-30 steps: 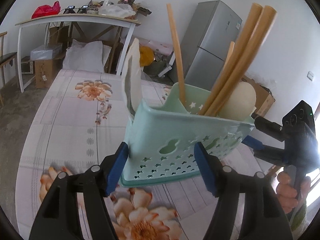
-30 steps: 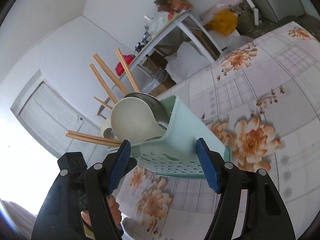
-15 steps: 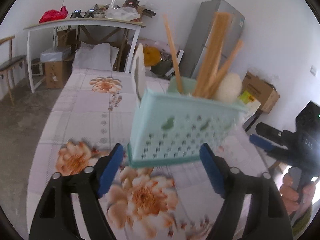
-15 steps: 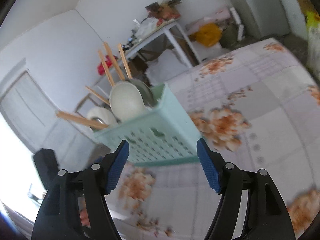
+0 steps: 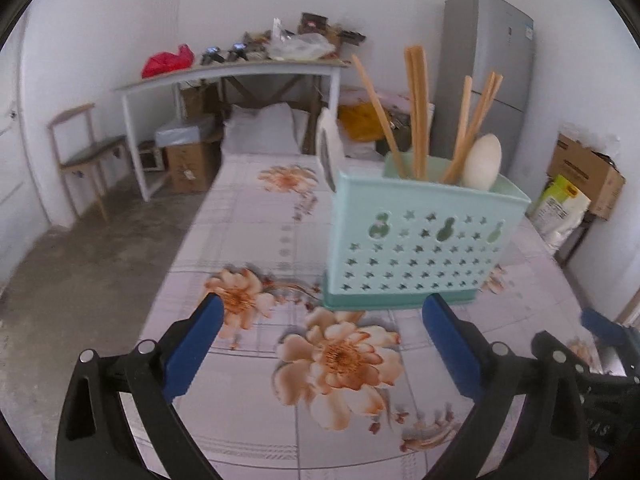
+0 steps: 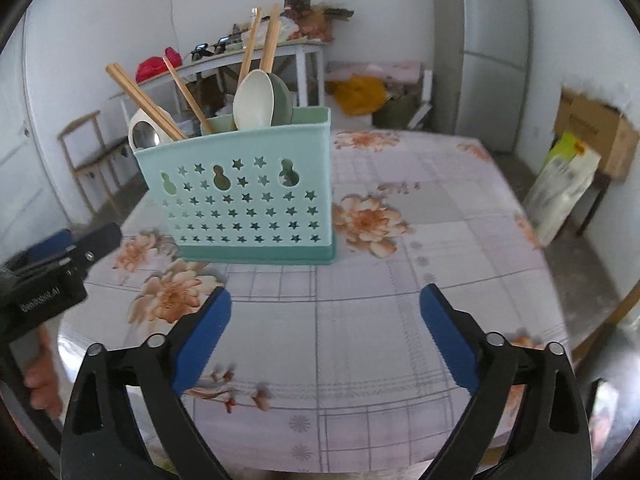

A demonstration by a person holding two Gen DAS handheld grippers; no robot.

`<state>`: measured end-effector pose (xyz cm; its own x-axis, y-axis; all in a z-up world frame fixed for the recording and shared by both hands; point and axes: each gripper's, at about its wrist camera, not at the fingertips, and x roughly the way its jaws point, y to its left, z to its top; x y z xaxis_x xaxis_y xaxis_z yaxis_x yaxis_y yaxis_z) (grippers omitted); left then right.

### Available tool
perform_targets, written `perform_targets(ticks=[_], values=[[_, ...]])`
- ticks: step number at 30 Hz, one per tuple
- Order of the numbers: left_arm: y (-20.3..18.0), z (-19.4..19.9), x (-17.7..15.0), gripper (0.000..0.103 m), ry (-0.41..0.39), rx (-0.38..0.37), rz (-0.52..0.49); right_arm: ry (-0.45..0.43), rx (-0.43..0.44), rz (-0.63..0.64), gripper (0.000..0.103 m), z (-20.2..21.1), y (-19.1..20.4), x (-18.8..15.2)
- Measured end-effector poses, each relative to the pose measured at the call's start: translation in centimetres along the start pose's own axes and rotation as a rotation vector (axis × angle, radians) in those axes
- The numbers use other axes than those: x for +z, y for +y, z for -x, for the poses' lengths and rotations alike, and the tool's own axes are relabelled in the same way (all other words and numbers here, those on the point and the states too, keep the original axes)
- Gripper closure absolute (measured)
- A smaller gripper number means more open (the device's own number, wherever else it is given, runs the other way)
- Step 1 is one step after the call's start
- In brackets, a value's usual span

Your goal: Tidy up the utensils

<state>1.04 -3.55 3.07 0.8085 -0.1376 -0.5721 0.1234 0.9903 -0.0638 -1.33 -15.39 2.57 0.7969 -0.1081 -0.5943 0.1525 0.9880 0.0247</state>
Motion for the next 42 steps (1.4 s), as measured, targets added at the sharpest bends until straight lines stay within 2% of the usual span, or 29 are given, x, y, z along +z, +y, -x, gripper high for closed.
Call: perform_targets(ticks=[7, 16, 42], values=[[0.6, 0.9, 0.1, 0.006, -0.042, 0.114, -0.01, -0.008, -0.069, 0.015, 0.008, 0.2, 0.2, 0.3], [1.5, 0.5, 0.4, 0.006, -0.002, 0.189, 0.022, -0.01, -0.114, 0.005, 0.008, 0.0, 0.0, 0.7], [1.1, 0.7, 0.1, 0.006, 0.003, 0.212, 0.01, -0.006, -0.132, -0.016, 0.008, -0.4, -0.7, 1.3]])
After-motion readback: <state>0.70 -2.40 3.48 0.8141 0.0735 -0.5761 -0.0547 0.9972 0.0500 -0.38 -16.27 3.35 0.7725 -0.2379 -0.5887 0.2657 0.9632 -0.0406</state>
